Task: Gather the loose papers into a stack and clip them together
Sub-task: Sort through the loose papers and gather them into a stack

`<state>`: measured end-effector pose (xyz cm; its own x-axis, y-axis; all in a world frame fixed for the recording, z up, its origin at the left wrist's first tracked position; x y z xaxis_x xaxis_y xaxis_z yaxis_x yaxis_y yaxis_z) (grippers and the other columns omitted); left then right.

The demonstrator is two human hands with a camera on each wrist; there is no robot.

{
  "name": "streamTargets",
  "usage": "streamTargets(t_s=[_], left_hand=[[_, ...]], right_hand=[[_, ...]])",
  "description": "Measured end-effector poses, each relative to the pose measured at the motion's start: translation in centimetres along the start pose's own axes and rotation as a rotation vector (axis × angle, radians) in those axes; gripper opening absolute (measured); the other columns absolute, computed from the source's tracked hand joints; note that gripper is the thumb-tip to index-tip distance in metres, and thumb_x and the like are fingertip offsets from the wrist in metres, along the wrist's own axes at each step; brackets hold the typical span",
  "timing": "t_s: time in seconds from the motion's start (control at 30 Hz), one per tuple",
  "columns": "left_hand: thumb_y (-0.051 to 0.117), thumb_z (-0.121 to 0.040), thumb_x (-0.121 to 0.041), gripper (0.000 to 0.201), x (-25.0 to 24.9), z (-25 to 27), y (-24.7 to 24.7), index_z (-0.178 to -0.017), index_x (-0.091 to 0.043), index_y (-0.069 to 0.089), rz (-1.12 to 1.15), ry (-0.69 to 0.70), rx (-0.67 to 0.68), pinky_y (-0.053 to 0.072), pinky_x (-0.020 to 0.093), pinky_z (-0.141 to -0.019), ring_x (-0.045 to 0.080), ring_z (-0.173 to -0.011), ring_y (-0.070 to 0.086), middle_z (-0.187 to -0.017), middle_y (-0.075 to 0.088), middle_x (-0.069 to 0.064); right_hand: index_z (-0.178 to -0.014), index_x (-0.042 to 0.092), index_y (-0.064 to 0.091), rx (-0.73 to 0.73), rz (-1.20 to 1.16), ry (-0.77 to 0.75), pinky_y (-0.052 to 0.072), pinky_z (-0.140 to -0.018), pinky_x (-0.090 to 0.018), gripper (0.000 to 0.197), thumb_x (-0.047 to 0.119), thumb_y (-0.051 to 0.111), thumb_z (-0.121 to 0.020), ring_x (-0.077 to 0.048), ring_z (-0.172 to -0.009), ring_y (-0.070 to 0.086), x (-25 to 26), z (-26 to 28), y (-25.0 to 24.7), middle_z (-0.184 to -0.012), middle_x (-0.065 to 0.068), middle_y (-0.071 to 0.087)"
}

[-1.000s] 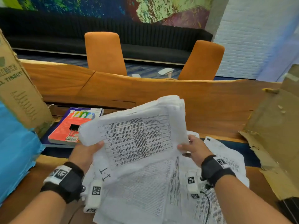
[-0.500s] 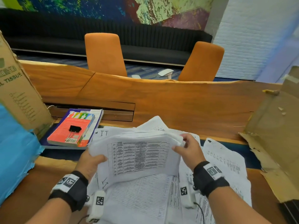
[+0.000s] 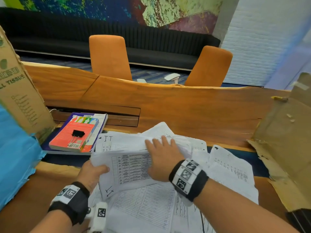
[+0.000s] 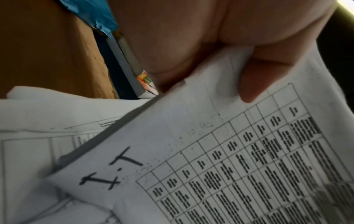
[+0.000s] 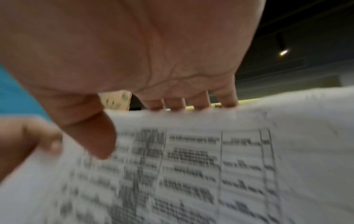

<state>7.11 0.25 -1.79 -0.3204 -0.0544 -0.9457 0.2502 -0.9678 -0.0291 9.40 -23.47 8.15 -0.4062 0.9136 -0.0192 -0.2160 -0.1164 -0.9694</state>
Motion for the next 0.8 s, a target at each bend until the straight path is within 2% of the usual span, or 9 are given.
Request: streamTargets(t_s=[0.1,0.2,0.3,0.47,0.57,0.63,0.7,0.73,0.8], left_hand=[[0.058,-0.081,0.016,0.031,-0.1,-0.1,0.1,-0.096,-0.01,0.064,0.002,0.006,0.009,0.049,0.051,-0.087,0.035,-0.095,0.062,-0.097,0.07,0.016],[0.06,-0.08,0.015,0.028,0.0,0.0,-0.1,-0.097,-0.007,0.065,-0.019,-0.003,-0.008,0.049,0.052,-0.088,0.037,-0.096,0.063,-0.097,0.07,0.017],[0.061,-0.081,0.014,0.026,0.0,-0.3,0.0,-0.097,-0.006,0.065,-0.033,0.001,0.0,0.049,0.051,-0.087,0.039,-0.099,0.062,-0.097,0.07,0.017],[0.07,-0.084,-0.006,0.016,-1.6,-0.1,0.2,-0.096,-0.015,0.066,-0.073,0.074,-0.123,0.05,0.045,-0.085,0.035,-0.099,0.065,-0.099,0.07,0.01],[0.077,-0.08,-0.021,0.054,-1.9,-0.8,0.1,-0.128,-0.019,0.053,-0.104,0.086,-0.273,0.044,0.049,-0.099,0.033,-0.119,0.056,-0.127,0.06,0.01],[0.079,-0.078,-0.026,0.082,-1.7,-0.8,0.9,-0.147,-0.022,0.034,0.037,0.026,-0.187,0.039,0.048,-0.106,0.03,-0.128,0.05,-0.141,0.048,0.01],[0.084,-0.065,-0.036,0.086,-0.9,-0.5,2.5,-0.14,-0.014,0.047,0.31,-0.122,0.025,0.049,0.041,-0.092,0.027,-0.108,0.063,-0.125,0.061,0.009],[0.085,-0.062,-0.038,0.079,-0.6,0.1,3.5,-0.13,-0.01,0.057,0.389,-0.209,0.111,0.053,0.041,-0.087,0.029,-0.101,0.067,-0.116,0.067,0.011],[0.074,-0.08,-0.026,0.044,0.2,1.4,5.0,-0.116,-0.004,0.065,0.354,-0.279,0.181,0.054,0.046,-0.087,0.037,-0.102,0.068,-0.108,0.072,0.022]], right_hand=[[-0.121,0.018,0.046,-0.104,0.034,-0.04,0.037,-0.105,-0.05,0.035,0.013,0.051,-0.087,-0.029,-0.113,0.051,0.0,-1.3,-0.4,-0.11,-0.004,0.053],[-0.105,0.019,0.049,-0.086,0.014,-0.15,0.047,-0.079,-0.037,0.02,0.012,0.051,-0.086,-0.022,-0.087,0.054,-0.3,-1.8,-1.4,-0.095,-0.001,0.054],[-0.107,0.02,0.049,0.043,0.01,-0.153,0.05,-0.063,-0.032,0.015,0.013,0.049,-0.094,-0.019,-0.073,0.058,-0.4,-1.9,-0.9,-0.081,0.001,0.056],[-0.102,0.023,0.06,-0.062,-0.158,-0.083,0.045,-0.066,-0.03,0.013,0.022,0.048,-0.099,-0.018,-0.078,0.059,-2.5,-1.6,-2.6,-0.089,0.002,0.062],[-0.084,0.026,0.057,-0.178,-0.461,-0.009,0.042,-0.058,-0.028,0.014,0.024,0.055,-0.098,-0.014,-0.064,0.053,-4.8,-1.0,-3.8,-0.075,0.004,0.057],[-0.072,0.023,0.048,-0.255,-0.739,0.053,0.038,-0.052,-0.026,0.026,0.02,0.061,-0.095,-0.014,-0.055,0.045,-5.8,-0.7,-3.2,-0.065,0.004,0.049],[-0.073,0.018,0.05,-0.27,-0.955,0.129,0.039,-0.055,-0.027,0.025,0.019,0.064,-0.094,-0.014,-0.057,0.045,-6.0,-0.5,-1.0,-0.065,0.003,0.048],[-0.077,0.017,0.055,-0.259,-1.028,0.163,0.042,-0.061,-0.028,0.019,0.021,0.064,-0.093,-0.015,-0.062,0.05,-5.9,-0.5,0.6,-0.069,0.003,0.053],[-0.088,0.019,0.064,-0.199,-1.175,0.216,0.05,-0.074,-0.031,0.008,0.024,0.064,-0.094,-0.017,-0.079,0.062,-5.3,-0.3,4.3,-0.082,0.004,0.065]])
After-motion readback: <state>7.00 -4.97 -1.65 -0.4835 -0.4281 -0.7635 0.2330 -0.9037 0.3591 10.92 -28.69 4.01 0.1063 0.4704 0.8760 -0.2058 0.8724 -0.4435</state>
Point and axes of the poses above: each hand's wrist, its own z-axis away from the middle knuckle, its own y-axis out of the palm, x = y × z, the point moved 1 cm from there along -z, towards the middle knuckle
